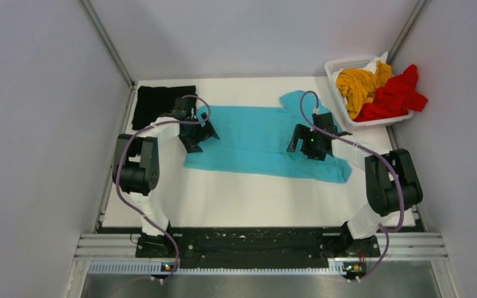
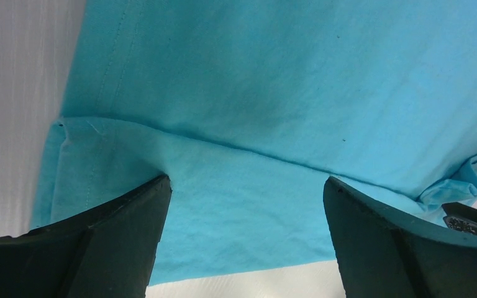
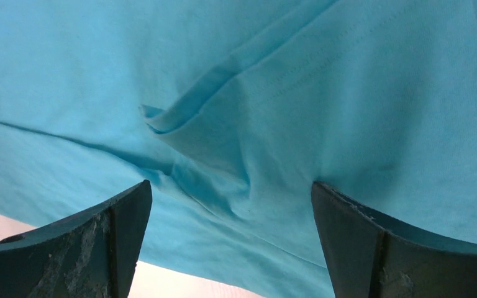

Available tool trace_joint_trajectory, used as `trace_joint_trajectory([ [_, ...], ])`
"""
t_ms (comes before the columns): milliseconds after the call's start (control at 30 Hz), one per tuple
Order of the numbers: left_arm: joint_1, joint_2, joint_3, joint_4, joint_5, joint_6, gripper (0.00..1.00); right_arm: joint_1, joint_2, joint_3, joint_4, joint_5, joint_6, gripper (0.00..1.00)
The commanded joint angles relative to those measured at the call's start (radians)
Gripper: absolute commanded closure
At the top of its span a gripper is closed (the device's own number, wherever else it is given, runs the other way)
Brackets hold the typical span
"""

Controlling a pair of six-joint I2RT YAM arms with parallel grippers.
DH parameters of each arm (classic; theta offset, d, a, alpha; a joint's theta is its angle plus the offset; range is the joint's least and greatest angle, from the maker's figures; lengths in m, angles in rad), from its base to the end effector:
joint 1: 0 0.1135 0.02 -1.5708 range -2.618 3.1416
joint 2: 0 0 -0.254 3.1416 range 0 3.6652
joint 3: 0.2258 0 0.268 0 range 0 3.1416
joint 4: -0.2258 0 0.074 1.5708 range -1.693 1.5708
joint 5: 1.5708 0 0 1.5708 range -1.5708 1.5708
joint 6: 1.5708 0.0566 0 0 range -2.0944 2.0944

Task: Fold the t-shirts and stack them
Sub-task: Fold the flattened tshirt in 1/3 of the way

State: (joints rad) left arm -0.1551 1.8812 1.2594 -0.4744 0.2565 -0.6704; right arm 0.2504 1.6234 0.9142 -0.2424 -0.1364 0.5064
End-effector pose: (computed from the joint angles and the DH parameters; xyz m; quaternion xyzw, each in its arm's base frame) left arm 0.3966 -0.0765 0.1375 -0.2166 0.9398 -0.2074 0.1637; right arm 0.3334 0.0932 0.1367 0.1007 0.9451 0.1726 0.2585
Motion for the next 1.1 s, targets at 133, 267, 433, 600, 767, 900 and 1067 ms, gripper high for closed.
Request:
trace_joint_trajectory([
  [133, 0.003, -0.081, -0.2, 0.047, -0.039, -0.029, 0.01, -0.004, -0.062, -0.119, 0.013, -0.008, 0.022, 0.01],
  [267, 0.003, -0.181, -0.349, 0.008, -0.098, -0.051, 0.01, -0.003, -0.128, -0.194, -0.022, -0.059, 0.031, 0.01],
  [433, 0.002, -0.354, -0.525, -0.033, -0.117, -0.131, 0.01, 0.035, -0.233, -0.258, -0.106, -0.039, 0.058, 0.01],
  [600, -0.002, -0.55, -0.664, -0.112, -0.152, -0.21, 0.01, 0.085, -0.305, -0.3, -0.172, -0.059, 0.096, 0.01],
  [767, -0.007, -0.652, -0.732, -0.17, -0.139, -0.238, 0.01, 0.141, -0.373, -0.313, -0.299, -0.076, 0.113, 0.01],
  [900, -0.012, -0.736, -0.734, -0.246, -0.199, -0.253, 0.01, 0.162, -0.422, -0.335, -0.339, -0.078, 0.127, 0.01],
  [1067, -0.012, -0.747, -0.733, -0.246, -0.206, -0.252, 0.01, 0.162, -0.433, -0.332, -0.341, -0.041, 0.103, 0.01],
])
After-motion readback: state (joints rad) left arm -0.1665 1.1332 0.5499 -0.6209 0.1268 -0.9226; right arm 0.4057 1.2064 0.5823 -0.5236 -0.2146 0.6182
